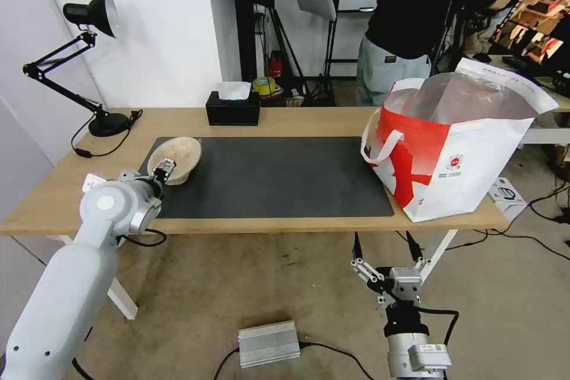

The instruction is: Pick up the trash from the table and place it into the takeout bag.

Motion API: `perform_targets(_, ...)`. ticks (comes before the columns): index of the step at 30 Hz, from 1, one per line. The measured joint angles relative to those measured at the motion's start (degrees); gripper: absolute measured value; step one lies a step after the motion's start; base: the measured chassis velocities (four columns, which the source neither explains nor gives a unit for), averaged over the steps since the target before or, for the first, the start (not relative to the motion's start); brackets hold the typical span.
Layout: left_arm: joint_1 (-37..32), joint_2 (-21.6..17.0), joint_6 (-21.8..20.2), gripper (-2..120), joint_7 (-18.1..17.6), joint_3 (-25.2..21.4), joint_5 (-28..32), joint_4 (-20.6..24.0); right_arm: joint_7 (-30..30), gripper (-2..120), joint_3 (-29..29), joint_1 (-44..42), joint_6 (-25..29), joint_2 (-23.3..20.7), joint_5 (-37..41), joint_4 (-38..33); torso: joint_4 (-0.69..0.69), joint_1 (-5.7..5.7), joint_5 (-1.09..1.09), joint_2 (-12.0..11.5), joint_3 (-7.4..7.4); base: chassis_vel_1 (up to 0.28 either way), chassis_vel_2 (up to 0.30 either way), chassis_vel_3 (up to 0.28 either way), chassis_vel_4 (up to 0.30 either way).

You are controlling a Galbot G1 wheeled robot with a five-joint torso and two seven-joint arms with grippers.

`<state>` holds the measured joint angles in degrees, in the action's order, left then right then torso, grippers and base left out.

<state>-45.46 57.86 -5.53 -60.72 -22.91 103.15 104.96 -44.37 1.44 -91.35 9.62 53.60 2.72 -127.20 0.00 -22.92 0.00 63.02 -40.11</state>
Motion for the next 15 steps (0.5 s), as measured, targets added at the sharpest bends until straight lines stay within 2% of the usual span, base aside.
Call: perform_targets(15, 2.79, 1.42, -0.05, 100, 0.64, 1.25, -0.99, -3.14, 0.0, 100, 0.0, 0.0, 0.0, 0.0, 0.0, 0.0, 0.0, 0.0, 0.0, 0.0, 0.01, 0.0, 0.0, 0.0, 0.0)
